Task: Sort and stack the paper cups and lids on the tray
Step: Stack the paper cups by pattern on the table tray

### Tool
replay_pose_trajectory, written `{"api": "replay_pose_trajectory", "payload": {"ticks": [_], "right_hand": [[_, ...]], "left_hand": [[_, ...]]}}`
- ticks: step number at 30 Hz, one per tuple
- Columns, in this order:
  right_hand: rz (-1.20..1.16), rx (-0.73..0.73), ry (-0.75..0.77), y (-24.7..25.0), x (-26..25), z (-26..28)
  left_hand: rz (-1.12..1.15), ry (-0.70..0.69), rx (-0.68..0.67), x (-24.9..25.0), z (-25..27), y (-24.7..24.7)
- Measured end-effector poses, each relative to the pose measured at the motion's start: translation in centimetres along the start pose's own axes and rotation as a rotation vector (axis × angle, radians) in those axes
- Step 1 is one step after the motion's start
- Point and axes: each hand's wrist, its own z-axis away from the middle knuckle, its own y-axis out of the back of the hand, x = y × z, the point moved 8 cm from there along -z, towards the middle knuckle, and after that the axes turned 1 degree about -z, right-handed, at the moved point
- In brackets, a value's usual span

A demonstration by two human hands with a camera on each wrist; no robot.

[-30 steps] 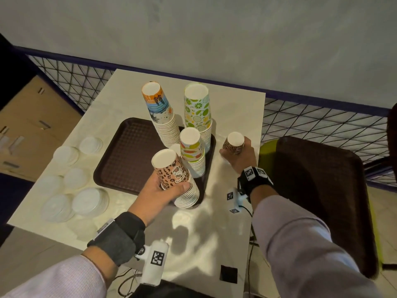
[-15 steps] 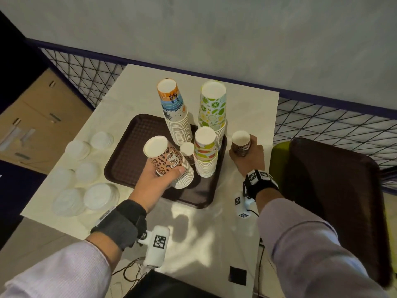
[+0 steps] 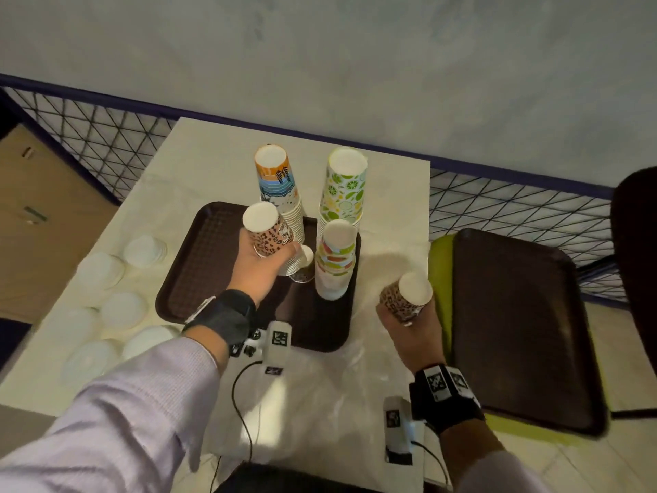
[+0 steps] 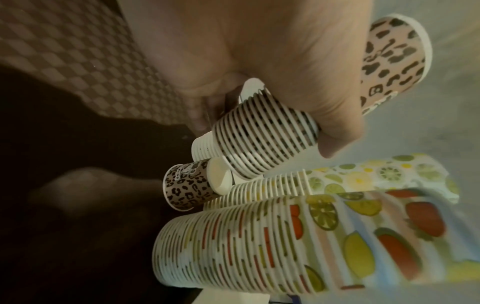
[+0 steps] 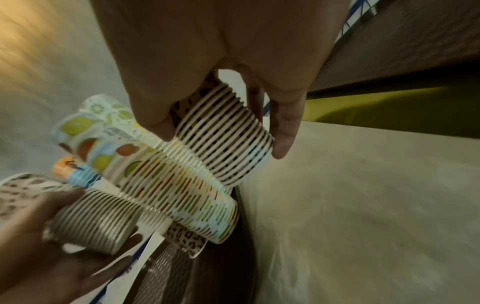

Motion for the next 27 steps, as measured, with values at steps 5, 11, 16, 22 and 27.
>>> {"api": "replay_pose_trajectory", "payload": {"ticks": [5,11,16,22,27], "right_hand": [[-0.003,-0.151,-0.016,-1.4,-0.1,3.6],[0.050,-0.231,0.024,-2.8,-0.4,5.8],[-0.003,-0.235,-0.018,-3.0,-0.7,6.8],[0.024,-0.233,-0.020,-3.2,-1.2,6.8],[0.027,-0.251,-0.007,-3.9,-3.2,6.7]], "left_hand": [[-0.050,-0.027,-0.087,-0.3,-1.8,-1.0],[-0.045,-0.063,-0.207,-1.0,-2.2,-2.9],[-0.106,-0.008,-0.199,-3.6,-2.9,-2.7],[-0.307,0.052,-0.187,-6.4,-3.5,-1.8],[-0.359,0.062,-0.237,-7.1,-4.1,-1.3]]}}
